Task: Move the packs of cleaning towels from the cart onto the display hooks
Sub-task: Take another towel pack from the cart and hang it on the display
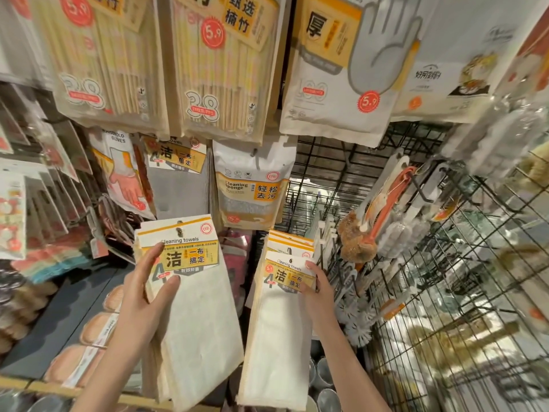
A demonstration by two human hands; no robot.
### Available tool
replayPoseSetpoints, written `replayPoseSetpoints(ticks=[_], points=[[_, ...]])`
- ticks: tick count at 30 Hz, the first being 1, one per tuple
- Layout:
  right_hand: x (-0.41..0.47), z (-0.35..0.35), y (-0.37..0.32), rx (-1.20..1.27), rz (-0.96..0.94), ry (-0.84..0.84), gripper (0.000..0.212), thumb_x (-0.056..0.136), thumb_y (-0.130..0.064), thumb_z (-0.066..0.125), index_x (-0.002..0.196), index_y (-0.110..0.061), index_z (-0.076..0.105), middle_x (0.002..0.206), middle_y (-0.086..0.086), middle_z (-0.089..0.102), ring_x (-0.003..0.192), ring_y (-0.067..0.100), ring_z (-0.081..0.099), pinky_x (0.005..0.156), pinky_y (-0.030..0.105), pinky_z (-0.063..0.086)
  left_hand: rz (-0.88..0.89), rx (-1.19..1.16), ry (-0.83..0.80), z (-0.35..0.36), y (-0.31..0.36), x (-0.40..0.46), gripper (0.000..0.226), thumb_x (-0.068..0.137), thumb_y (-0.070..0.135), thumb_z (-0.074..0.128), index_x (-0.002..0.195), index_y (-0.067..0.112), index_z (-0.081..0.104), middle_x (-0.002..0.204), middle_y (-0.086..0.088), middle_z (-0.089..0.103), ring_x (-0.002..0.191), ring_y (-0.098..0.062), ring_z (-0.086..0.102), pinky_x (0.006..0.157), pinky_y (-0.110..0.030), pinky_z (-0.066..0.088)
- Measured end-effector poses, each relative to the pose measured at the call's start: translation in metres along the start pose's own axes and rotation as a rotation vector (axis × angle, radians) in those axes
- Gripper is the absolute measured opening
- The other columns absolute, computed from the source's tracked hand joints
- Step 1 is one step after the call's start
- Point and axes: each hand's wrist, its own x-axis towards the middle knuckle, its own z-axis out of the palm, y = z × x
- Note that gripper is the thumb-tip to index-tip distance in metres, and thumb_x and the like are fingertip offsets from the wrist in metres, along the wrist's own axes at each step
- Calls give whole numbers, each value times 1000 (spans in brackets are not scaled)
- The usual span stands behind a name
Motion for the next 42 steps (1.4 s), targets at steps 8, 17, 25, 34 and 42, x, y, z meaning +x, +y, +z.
replayPoseSetpoints(ticks=[8, 17, 25, 34, 42], points=[[13, 2, 8, -206, -44, 23, 40, 87, 20, 45, 125, 8, 49, 136, 10, 41, 118, 12, 45, 91, 19, 45, -25, -42, 6, 2, 4, -7, 56, 89, 26, 61, 120, 67, 38, 120, 49, 40, 117, 18, 40, 98, -26, 31], [29, 5, 13, -376, -63, 46, 44, 83, 21, 46, 122, 2, 51, 131, 12, 46, 129, 32, 40, 106, 57, 33, -53, -31, -14, 4, 6, -13, 54, 86, 34, 61, 118, 71, 38, 127, 39, 43, 124, 1, 41, 98, -30, 33], [36, 17, 9, -595, 0, -7, 47, 79, -14, 58, 126, -11, 55, 124, 23, 44, 106, 26, 43, 81, 31, 39, -104, -64, -3, 0, 7, -17, 54, 85, 33, 61, 118, 70, 40, 122, 47, 43, 116, 22, 39, 100, -29, 32], [49, 23, 8, -592, 137, 45, 48, 85, -1, 59, 126, -26, 56, 152, 6, 5, 141, 24, 15, 100, 33, 38, -116, -64, -10, -6, 7, -21, 52, 81, 42, 60, 119, 70, 38, 137, 24, 46, 128, -5, 42, 97, -30, 34], [22, 36, -20, -558, 39, 71, 44, 85, -5, 61, 123, -27, 55, 151, 2, 10, 140, 15, 16, 89, 22, 31, -103, -63, -17, -7, 12, -25, 55, 87, 31, 62, 124, 65, 39, 137, 22, 46, 124, -1, 44, 99, -32, 36]])
